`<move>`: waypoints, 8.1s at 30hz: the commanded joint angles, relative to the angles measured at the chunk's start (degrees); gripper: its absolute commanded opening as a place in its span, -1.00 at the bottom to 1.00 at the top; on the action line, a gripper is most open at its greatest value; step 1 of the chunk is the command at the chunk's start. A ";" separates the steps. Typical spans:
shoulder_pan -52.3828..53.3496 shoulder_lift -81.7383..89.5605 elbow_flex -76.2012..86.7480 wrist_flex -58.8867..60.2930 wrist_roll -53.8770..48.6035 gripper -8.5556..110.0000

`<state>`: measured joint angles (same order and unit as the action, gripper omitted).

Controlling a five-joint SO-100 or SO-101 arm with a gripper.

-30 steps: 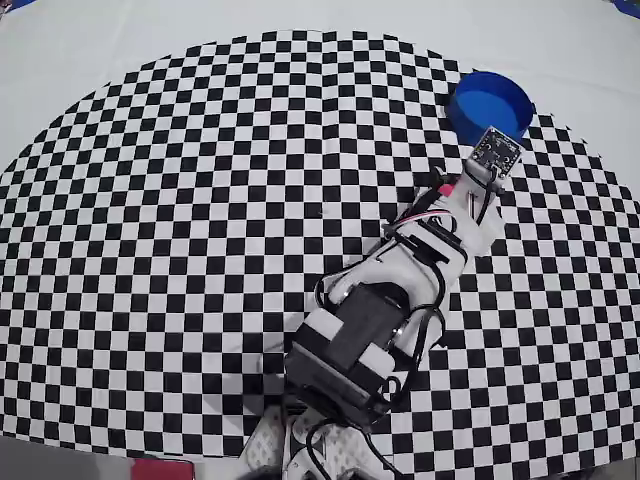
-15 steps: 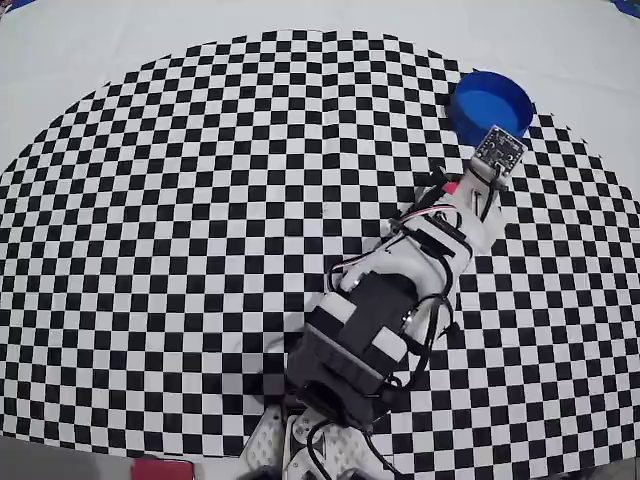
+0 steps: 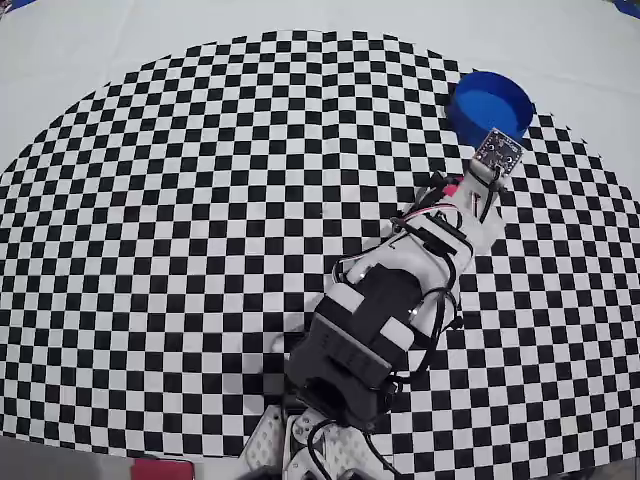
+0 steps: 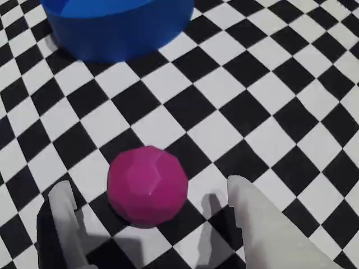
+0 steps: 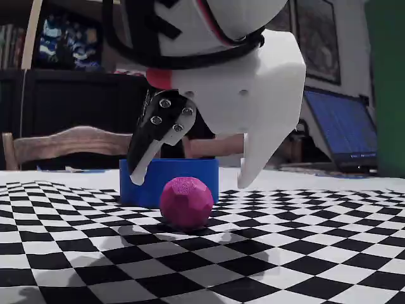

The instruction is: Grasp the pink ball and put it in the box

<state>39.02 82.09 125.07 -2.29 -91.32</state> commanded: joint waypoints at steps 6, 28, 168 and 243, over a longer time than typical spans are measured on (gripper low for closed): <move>0.26 -1.93 -6.06 -0.44 0.44 -0.32; -0.09 -6.86 -10.02 -0.35 0.44 -0.32; -1.49 2.64 -6.68 -0.09 0.97 -0.85; -3.96 -1.41 -20.04 -0.18 0.88 -0.85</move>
<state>35.33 80.42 108.54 -2.20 -90.79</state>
